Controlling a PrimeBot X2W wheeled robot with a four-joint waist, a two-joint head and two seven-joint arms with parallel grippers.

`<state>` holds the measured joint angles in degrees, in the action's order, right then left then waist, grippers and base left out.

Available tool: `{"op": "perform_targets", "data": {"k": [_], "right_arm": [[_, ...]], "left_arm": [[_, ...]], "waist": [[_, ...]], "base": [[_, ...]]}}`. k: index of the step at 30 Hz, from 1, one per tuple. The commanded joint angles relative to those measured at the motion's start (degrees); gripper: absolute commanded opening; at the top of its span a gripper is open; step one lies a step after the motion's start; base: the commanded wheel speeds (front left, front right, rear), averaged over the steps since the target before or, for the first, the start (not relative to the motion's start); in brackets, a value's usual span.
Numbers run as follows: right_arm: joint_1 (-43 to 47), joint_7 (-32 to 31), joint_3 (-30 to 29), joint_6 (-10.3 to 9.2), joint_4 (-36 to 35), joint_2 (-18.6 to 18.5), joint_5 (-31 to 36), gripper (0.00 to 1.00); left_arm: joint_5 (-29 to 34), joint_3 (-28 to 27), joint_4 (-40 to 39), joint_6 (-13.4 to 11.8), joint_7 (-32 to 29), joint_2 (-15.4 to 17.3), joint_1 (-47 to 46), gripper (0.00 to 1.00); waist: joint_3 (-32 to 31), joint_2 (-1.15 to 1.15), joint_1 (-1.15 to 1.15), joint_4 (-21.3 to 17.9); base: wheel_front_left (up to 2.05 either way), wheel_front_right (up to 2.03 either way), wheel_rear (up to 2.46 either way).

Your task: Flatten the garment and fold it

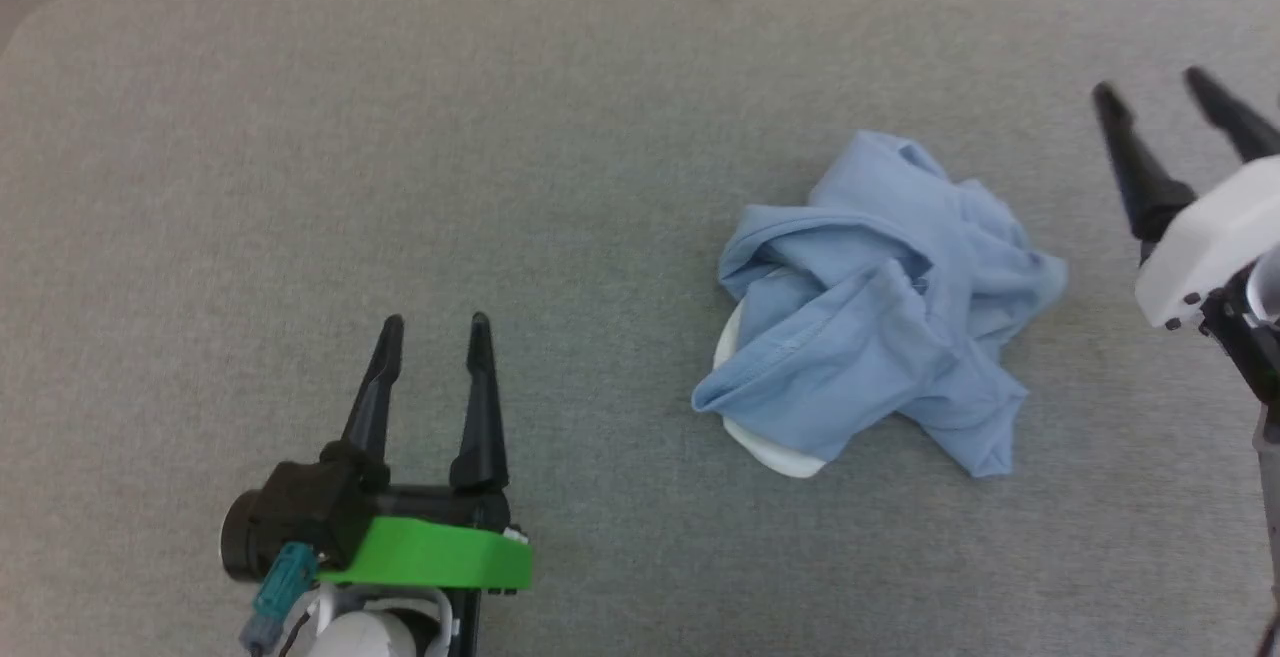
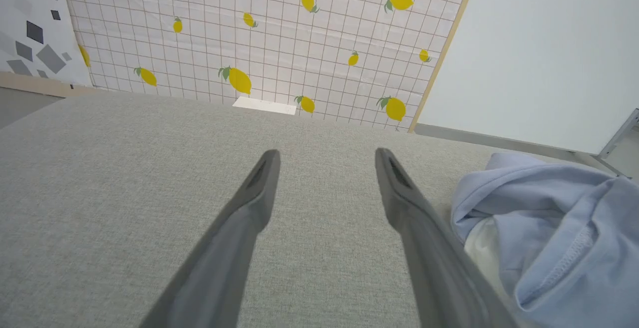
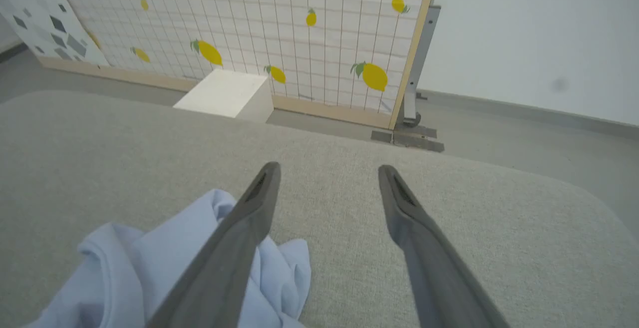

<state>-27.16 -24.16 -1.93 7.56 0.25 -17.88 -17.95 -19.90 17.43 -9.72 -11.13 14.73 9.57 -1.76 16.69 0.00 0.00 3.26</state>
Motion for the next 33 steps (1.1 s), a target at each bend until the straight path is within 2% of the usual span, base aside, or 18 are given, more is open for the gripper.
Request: {"op": "perform_targets", "data": {"k": [1,8,13,14,15,16,23,27,33], "right_arm": [[-1.39,-2.57,1.23,-0.08,1.41,-0.93,-0.94,1.0],[-2.38,-17.09,5.71,-0.08,9.21,-5.06,-4.33,1.0],[-0.43,-20.8,8.12,-0.08,12.03,-6.67,-6.2,1.0],[0.05,-20.86,8.45,-0.08,12.56,-6.77,-6.3,0.5],[0.32,-20.54,8.71,-0.08,12.84,-6.84,-6.19,0.28],[0.68,-20.11,9.25,-0.08,13.22,-7.1,-5.75,0.0],[-1.53,-16.84,10.12,-0.08,12.83,-8.2,-5.2,0.0],[-7.86,-18.54,11.74,-0.08,10.01,-10.07,-5.63,0.0],[-22.11,-20.66,15.81,-0.08,7.4,-13.21,-4.12,0.0]], "left_arm": [[0.82,-0.2,0.28,0.74,0.27,-0.61,-1.47,1.0],[3.41,0.09,1.46,3.0,0.27,-2.61,-3.36,1.0],[4.55,-0.02,1.96,3.83,0.27,-3.61,-3.45,1.0],[4.68,-0.15,2.15,3.96,0.27,-3.77,-3.31,1.0],[4.76,-0.26,2.31,4.08,0.27,-3.88,-3.15,1.0],[4.82,-0.39,2.55,4.25,0.27,-4.01,-2.94,1.0],[4.85,-1.31,3.68,5.36,0.27,-4.59,-1.43,1.0],[4.95,-1.56,3.37,5.93,0.27,-4.92,-0.55,1.0],[5.03,-1.28,2.7,6.67,0.27,-5.77,-1.04,1.0]], "waist": [[3.25,0.0,0.0,2.62],[5.7,0.0,0.0,6.0],[5.51,0.0,0.0,7.88],[5.16,0.0,0.0,8.11],[4.86,0.0,0.0,8.21],[4.34,0.0,0.0,8.34],[0.15,0.0,0.0,9.01],[-0.16,0.0,0.0,9.84],[3.36,0.0,0.0,12.5]], "base": [[0.0,0.0,0.0],[0.0,0.0,0.0],[0.0,0.0,0.0],[0.0,0.0,0.0],[0.0,0.0,0.0],[0.0,0.0,0.0],[0.0,0.0,0.0],[0.0,0.0,0.0],[0.0,0.0,0.0]]}}
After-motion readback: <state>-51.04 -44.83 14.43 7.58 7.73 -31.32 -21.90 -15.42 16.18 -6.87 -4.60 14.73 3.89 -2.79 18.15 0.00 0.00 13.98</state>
